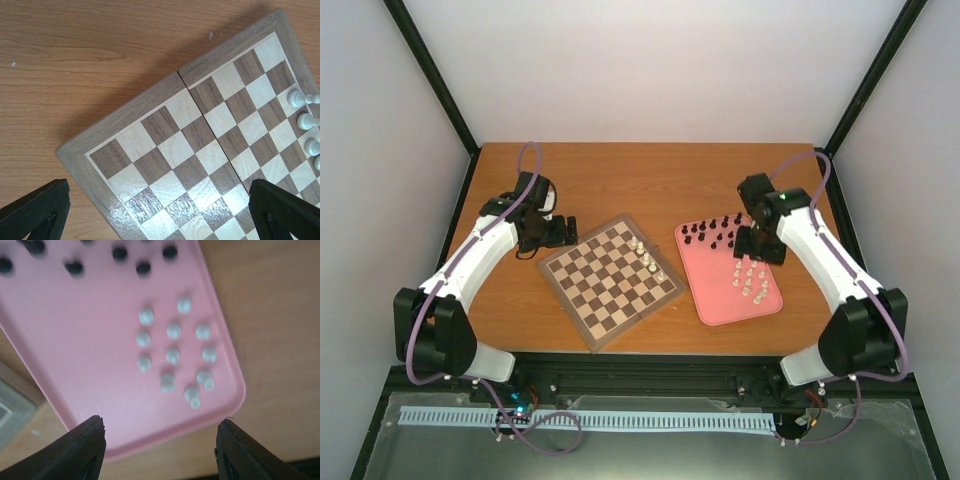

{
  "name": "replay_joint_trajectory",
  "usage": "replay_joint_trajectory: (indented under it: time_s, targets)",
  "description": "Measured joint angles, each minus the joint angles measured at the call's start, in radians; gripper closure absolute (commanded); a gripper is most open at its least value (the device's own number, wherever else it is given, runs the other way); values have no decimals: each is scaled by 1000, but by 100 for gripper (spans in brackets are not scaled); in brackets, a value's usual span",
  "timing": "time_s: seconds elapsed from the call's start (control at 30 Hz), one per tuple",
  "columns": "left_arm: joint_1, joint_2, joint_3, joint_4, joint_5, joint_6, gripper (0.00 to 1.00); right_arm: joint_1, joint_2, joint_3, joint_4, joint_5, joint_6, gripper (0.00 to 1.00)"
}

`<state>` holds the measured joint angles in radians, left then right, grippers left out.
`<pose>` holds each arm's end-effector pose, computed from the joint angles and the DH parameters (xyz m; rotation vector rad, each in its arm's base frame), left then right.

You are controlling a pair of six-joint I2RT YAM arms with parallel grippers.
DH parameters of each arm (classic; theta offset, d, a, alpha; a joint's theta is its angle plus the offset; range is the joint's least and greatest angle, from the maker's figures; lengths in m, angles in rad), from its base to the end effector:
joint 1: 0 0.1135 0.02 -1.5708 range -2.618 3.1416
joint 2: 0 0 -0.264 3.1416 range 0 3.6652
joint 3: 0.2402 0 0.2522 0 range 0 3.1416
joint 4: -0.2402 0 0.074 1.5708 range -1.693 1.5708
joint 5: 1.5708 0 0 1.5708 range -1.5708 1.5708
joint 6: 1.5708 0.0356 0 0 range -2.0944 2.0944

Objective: Set up the chess pieces on the board
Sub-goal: Pick up the chess piece from the storage box.

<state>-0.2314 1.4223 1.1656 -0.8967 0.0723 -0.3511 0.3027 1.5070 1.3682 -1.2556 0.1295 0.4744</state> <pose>0.2695 -0.0661 0.2703 -0.1435 2.7467 -0.2626 0.2622 0.0771 0.2949 0.2679 2.9164 -0.0776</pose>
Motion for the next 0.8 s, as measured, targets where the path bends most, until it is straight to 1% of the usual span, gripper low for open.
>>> replay_joint_trajectory:
  time_s: [0.1,0.17,0.27,0.33,0.57,0.8]
  targets:
    - [0,0,0,1,9,0,0,-13,-91,-155,-3,-55,43,40]
    - [-1,0,0,3,12,0,0,-13,-122,-250,3,-89,69,41]
    - [-1,0,0,5,16,0,0,-17,-132,-369,27,-127,97,42]
    - [-1,0,0,6,16,0,0,-24,-132,-419,51,-150,109,42]
    - [-1,0,0,6,15,0,0,-44,-98,-440,129,-168,118,45]
    - [-1,0,-3,6,11,0,0,-49,-50,-401,177,-156,94,45]
